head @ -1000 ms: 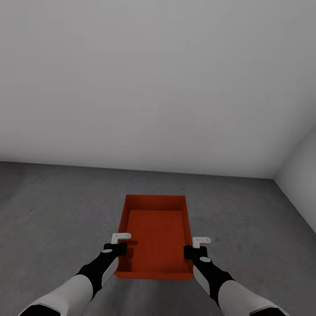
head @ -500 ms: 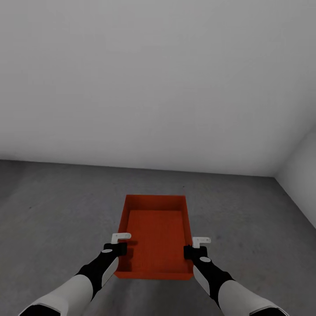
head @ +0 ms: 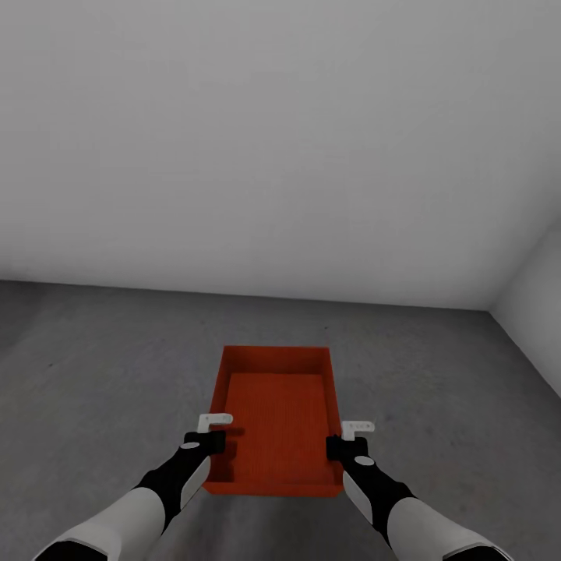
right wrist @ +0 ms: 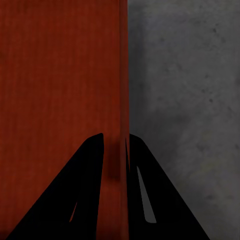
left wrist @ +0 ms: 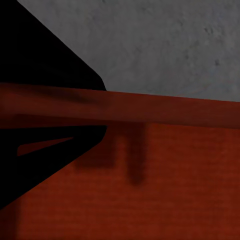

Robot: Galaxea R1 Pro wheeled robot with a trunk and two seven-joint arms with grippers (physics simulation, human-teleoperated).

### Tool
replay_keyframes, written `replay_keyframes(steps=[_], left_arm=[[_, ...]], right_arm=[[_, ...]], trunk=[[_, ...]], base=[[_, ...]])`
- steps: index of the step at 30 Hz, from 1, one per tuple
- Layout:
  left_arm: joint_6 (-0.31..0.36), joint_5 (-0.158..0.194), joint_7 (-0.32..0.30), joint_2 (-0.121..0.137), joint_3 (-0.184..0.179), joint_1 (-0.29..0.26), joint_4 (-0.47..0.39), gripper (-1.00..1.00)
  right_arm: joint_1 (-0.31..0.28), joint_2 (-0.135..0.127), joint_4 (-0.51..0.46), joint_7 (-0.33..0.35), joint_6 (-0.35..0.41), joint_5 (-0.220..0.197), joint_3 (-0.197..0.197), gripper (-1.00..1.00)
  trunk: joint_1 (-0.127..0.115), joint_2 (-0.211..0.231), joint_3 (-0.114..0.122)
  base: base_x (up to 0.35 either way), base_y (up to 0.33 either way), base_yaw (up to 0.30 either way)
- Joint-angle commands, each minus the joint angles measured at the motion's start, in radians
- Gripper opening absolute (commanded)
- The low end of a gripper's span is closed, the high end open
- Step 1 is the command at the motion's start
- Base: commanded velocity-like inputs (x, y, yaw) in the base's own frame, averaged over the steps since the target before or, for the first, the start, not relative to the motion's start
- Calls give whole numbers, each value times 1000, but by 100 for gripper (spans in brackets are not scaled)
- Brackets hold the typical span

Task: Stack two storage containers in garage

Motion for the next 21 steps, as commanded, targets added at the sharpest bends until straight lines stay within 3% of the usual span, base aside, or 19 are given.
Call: replay_keyframes(steps=[1,21], left_arm=[[5,6,9,-11,15,-1,-2,-100],[5,6,9,-11,15,-1,-2,-100]], right_arm=[[0,0,0,-17,-7,-6,-6,-100],[0,0,-1,-17,-9,-6,-6,-100]], trunk=[[4,-8,-4],[80,-148,-67]], base=[[0,0,0],[0,0,0]])
